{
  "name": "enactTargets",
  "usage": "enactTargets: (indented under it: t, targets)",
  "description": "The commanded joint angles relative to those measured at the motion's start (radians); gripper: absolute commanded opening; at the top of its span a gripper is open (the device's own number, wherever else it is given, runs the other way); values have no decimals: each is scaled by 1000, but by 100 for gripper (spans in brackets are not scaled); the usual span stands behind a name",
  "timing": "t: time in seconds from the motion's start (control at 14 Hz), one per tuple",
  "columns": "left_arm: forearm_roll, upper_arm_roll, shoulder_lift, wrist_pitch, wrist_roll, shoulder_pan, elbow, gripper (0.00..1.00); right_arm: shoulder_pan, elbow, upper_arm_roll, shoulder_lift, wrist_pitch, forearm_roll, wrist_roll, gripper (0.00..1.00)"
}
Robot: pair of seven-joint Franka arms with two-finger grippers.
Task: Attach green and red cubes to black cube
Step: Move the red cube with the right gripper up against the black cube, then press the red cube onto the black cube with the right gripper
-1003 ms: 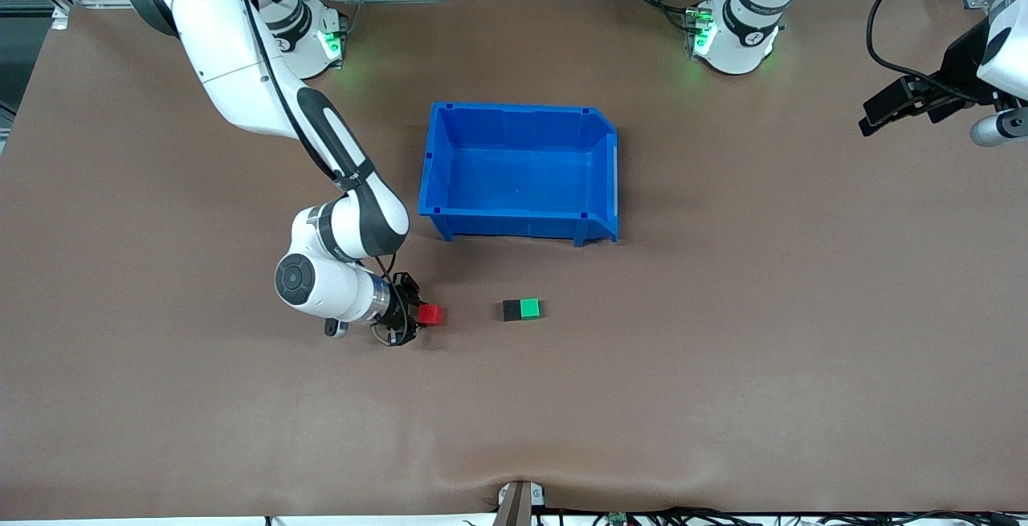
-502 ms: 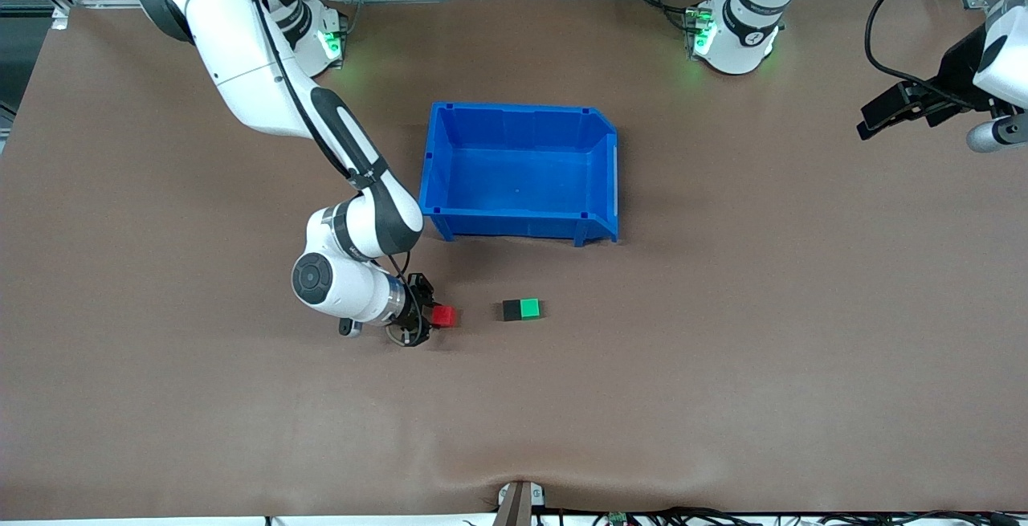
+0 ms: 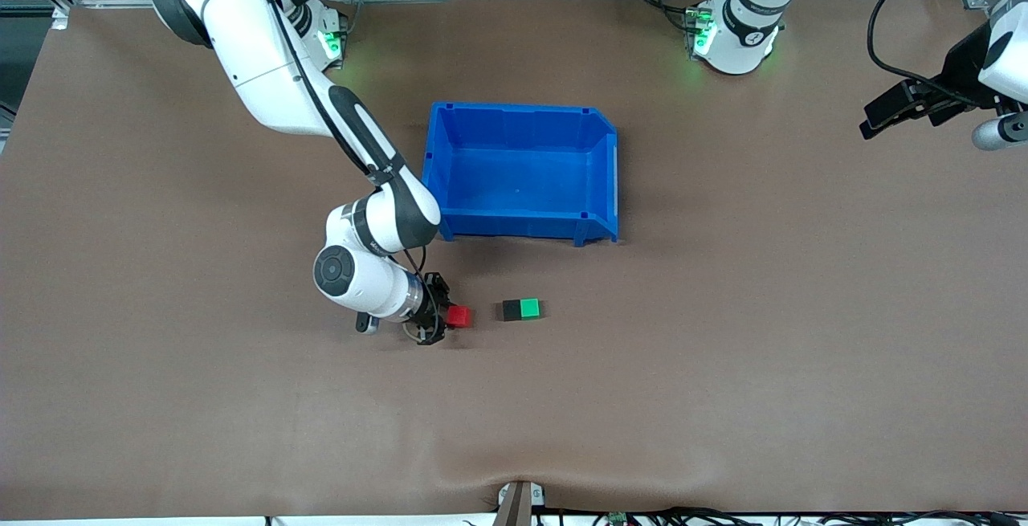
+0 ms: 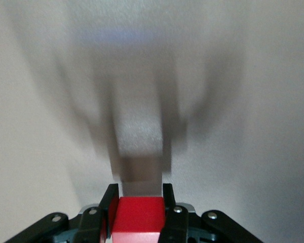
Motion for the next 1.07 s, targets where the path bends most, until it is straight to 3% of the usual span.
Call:
enactTargets:
  t: [0.0,0.29,1.0]
  targets:
    - [-12,-2,-4,-10,23,11,9,100,23,37,-14,24,6,4,40,0]
    - [-13,-4,1,-6,16,11,12,100,48,94,-17,64,8,4,72,0]
    - [-12,-2,-16,-20,11,27,12,100,79,106,-15,84,54,4,101,0]
